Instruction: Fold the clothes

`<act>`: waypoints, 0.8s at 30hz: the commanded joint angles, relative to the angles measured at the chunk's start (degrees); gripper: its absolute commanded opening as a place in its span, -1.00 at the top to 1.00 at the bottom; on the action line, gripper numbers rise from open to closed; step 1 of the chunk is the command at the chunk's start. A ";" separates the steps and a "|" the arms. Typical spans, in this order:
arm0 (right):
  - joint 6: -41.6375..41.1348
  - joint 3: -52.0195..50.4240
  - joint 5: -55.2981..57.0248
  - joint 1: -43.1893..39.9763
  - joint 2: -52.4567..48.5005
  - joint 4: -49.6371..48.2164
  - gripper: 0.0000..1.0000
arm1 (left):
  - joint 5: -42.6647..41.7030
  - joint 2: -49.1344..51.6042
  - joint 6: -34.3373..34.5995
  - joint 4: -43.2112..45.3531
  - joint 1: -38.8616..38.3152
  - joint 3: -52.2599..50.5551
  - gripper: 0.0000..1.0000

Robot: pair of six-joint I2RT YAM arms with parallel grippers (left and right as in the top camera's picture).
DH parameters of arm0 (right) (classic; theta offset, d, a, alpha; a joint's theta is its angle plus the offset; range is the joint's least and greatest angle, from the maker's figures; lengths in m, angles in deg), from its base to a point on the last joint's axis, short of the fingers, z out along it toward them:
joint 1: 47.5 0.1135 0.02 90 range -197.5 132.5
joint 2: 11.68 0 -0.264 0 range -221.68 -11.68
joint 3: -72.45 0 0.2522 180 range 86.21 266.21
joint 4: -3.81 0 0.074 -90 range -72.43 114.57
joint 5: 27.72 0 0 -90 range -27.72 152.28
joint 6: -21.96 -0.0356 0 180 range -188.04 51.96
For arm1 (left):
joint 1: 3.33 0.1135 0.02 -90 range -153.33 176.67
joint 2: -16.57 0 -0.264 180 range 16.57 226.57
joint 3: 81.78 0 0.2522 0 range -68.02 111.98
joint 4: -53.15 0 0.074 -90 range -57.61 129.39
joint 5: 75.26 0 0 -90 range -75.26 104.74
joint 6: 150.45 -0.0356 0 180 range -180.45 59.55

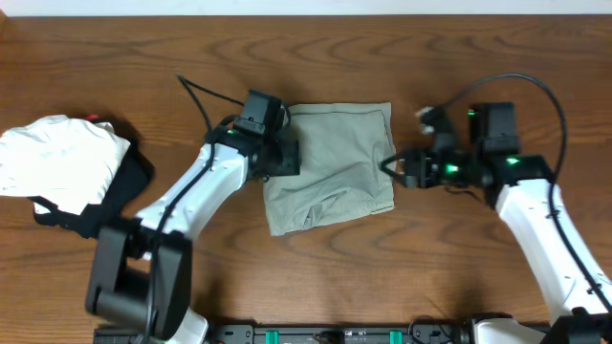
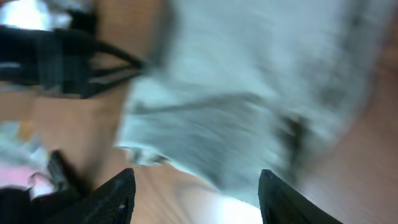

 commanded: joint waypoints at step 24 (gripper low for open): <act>-25.33 -0.02 -2.47 15.10 -22.95 -12.41 -0.15 | 2.73 9.27 -2.01 -4.83 0.09 0.24 -0.14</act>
